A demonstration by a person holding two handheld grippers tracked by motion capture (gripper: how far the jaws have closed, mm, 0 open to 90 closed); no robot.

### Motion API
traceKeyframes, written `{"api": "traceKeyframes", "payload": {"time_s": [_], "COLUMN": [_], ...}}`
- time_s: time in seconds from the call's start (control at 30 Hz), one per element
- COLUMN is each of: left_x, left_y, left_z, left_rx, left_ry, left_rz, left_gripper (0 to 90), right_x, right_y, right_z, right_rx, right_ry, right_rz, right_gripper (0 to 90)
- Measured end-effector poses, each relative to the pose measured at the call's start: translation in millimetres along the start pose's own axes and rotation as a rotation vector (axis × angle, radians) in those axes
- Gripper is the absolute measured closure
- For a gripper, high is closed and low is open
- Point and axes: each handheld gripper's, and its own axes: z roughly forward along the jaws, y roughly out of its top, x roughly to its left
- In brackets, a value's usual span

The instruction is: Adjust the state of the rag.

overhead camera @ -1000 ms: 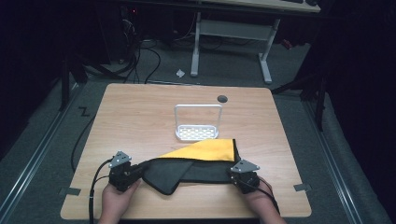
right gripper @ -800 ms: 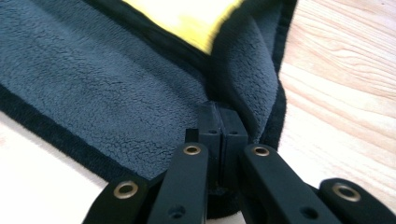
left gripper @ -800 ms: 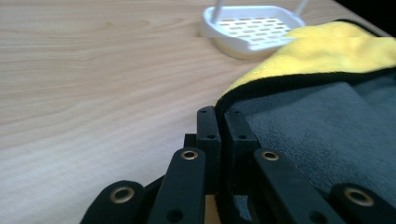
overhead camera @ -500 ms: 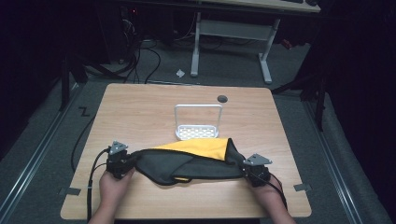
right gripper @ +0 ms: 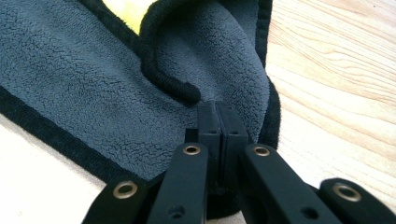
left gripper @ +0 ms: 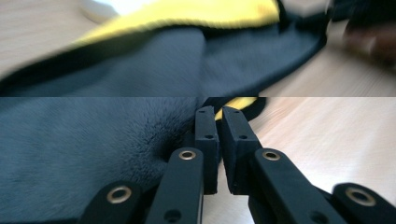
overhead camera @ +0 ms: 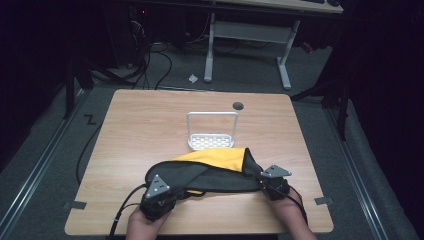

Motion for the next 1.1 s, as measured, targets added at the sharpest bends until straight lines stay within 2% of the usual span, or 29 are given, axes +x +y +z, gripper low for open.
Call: {"api": "traceKeyframes", "payload": {"time_s": [0.07,0.17,0.3,0.33,0.37,0.4,0.5,0.6,0.63,0.7,0.73,0.77,0.8,0.83,0.87,0.9,0.93,0.97,1.03,1.07,1.1], "left_x": [1.7,7.0,22.6,25.9,31.3,31.3,42.0,61.9,73.4,79.3,79.1,76.1,69.8,61.2,61.2,51.6,42.3,27.4,23.0,18.4,18.4], "left_y": [-1.4,-5.4,-10.1,-11.1,-12.6,-12.6,-13.7,-15.1,-15.2,-14.9,-14.2,-12.8,-10.6,-8.1,-8.1,-5.8,-4.0,-3.0,-3.6,-6.1,-6.1], "left_z": [12.4,17.8,10.7,8.9,3.9,3.9,-3.8,-10.6,-14.6,-19.3,-21.8,-23.5,-23.8,-22.1,-22.1,-18.7,-14.1,-3.4,1.5,7.3,7.3], "left_rx": [0.050,0.091,0.089,0.089,0.095,0.095,0.107,0.100,0.097,0.094,0.079,0.059,0.044,0.038,0.038,0.037,0.046,0.077,0.093,0.121,0.121], "left_ry": [0.020,0.041,0.008,0.009,0.029,0.029,0.088,0.148,0.203,0.234,0.228,0.206,0.178,0.150,0.150,0.117,0.084,0.045,0.031,0.021,0.021], "left_rz": [-0.004,-0.003,-0.067,-0.071,-0.063,-0.063,-0.048,-0.083,-0.100,-0.124,-0.147,-0.159,-0.154,-0.133,-0.133,-0.112,-0.084,-0.037,-0.026,-0.004,-0.004], "left_gripper": [87.8,89.9,89.9,89.9,90.0,90.0,89.9,90.0,90.0,89.9,89.4,88.7,88.1,87.5,86.7,85.8,85.8,84.6,84.4,84.5,84.8], "right_x": [-0.1,-0.5,-1.4,-1.4,-1.4,-1.4,-3.2,-5.6,-5.9,-5.8,-5.7,-5.5,-5.3,-5.5,-5.5,-5.6,-5.6,-4.7,-6.2,-7.6,-7.6], "right_y": [0.1,-0.2,-0.7,-0.7,-0.9,-0.9,-2.3,-3.0,-2.8,-2.7,-2.8,-2.8,-2.8,-2.6,-2.6,-1.9,-1.9,0.2,4.1,5.6,5.6], "right_z": [0.0,-0.1,-0.4,-0.4,-0.7,-0.7,-1.9,-2.1,-2.1,-2.0,-2.0,-2.0,-2.0,-2.2,-2.2,-3.3,-3.3,-6.1,-6.4,-4.8,-4.8], "right_rx": [0.000,-0.001,-0.001,-0.001,0.000,0.000,0.002,0.002,0.004,0.004,0.003,0.003,0.003,0.005,0.005,-0.003,-0.003,-0.046,-0.068,-0.067,-0.067], "right_ry": [0.001,0.003,0.006,0.006,0.003,0.003,-0.007,-0.006,-0.008,-0.009,-0.011,-0.013,-0.014,-0.012,-0.012,-0.003,-0.003,0.009,-0.004,-0.004,-0.004], "right_rz": [-0.001,-0.001,0.003,0.003,0.003,0.003,0.006,0.018,0.020,0.019,0.018,0.017,0.017,0.017,0.017,0.030,0.030,0.031,0.042,0.051,0.051], "right_gripper": [90.0,90.0,90.0,90.0,90.0,90.0,90.0,90.0,90.0,90.0,89.9,89.8,89.7,88.5,88.5,86.8,86.8,86.9,87.7,87.9,87.9]}}
